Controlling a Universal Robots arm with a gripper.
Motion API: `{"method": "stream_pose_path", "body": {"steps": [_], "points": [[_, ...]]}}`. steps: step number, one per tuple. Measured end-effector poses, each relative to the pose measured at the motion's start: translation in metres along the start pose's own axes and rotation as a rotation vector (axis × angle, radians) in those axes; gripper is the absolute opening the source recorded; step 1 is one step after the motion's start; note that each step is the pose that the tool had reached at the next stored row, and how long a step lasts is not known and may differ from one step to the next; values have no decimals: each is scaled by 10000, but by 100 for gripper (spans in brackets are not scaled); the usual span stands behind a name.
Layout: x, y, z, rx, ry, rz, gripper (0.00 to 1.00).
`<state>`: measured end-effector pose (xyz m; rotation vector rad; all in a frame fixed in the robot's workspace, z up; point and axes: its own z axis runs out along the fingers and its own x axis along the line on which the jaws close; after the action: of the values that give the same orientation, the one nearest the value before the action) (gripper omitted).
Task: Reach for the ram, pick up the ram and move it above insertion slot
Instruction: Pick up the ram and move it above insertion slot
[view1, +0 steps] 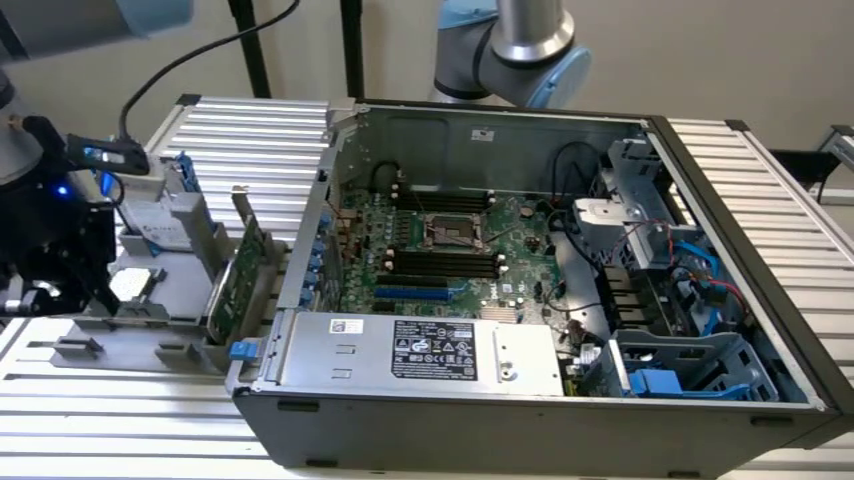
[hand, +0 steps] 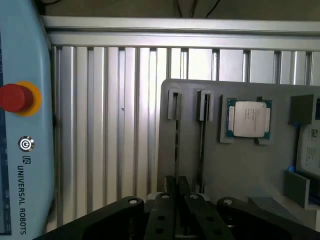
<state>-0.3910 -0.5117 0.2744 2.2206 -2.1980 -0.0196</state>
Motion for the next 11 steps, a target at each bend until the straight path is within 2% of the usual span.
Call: {"method": "stream_pose_path", "body": {"steps": [11], "points": [[4, -259, -504, 3, -123, -121, 14]]}}
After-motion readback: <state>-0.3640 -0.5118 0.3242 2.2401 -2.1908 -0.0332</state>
